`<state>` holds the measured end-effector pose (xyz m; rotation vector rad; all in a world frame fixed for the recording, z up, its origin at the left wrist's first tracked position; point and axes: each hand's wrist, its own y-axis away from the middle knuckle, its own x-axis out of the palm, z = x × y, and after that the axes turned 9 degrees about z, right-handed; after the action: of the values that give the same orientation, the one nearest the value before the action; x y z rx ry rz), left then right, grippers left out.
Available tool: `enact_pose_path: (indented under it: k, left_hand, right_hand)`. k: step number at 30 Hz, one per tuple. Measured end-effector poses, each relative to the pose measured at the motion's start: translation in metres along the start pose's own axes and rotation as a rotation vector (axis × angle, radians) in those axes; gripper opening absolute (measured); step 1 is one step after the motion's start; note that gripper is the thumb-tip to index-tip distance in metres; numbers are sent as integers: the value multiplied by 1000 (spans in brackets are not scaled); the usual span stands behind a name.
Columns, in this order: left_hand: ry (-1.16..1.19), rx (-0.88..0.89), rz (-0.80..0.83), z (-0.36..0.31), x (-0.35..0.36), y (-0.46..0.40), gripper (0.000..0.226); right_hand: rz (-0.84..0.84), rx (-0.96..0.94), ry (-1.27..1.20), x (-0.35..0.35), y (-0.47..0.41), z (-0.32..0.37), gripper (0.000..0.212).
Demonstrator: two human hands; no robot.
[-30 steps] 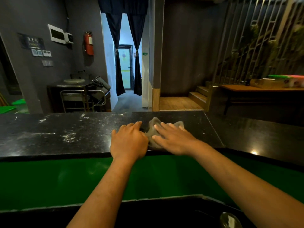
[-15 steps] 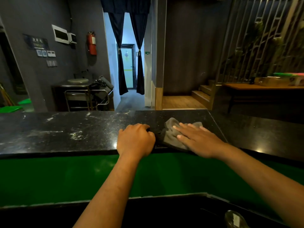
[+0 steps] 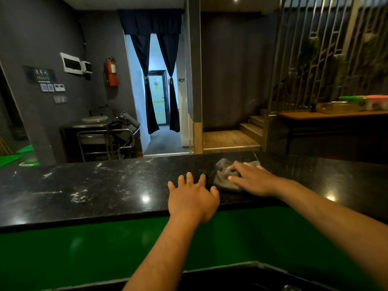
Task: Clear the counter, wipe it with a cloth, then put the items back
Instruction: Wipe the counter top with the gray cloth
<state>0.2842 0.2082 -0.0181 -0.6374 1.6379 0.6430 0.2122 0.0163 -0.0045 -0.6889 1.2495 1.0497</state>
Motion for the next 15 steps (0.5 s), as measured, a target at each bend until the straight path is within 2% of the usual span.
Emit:
enact_pose_path:
  k: [3, 4, 5, 8, 10, 13, 15]
  left_hand:
    - [-24, -9, -64, 2, 5, -1, 65]
    - [-34, -9, -67, 2, 5, -2, 65]
    - [-42, -9, -64, 1, 5, -2, 65]
    - [-59, -6, -65, 2, 5, -3, 66]
    - [-61, -9, -65, 3, 4, -5, 66]
    - [-52, -9, -61, 2, 5, -2, 66]
    - [-41, -9, -66, 2, 5, -1, 66]
  right_hand:
    - [-3, 269, 11, -20, -52, -17, 60]
    - [-7, 305, 26, -23, -65, -7, 63]
    - [4, 251, 52, -22, -76, 7, 65]
    - [103, -117, 134, -8, -77, 59, 65]
    - [121, -144, 77, -13, -82, 49, 59]
    - [27, 162, -81, -32, -88, 5, 45]
    - [-20, 350, 24, -37, -88, -11, 48]
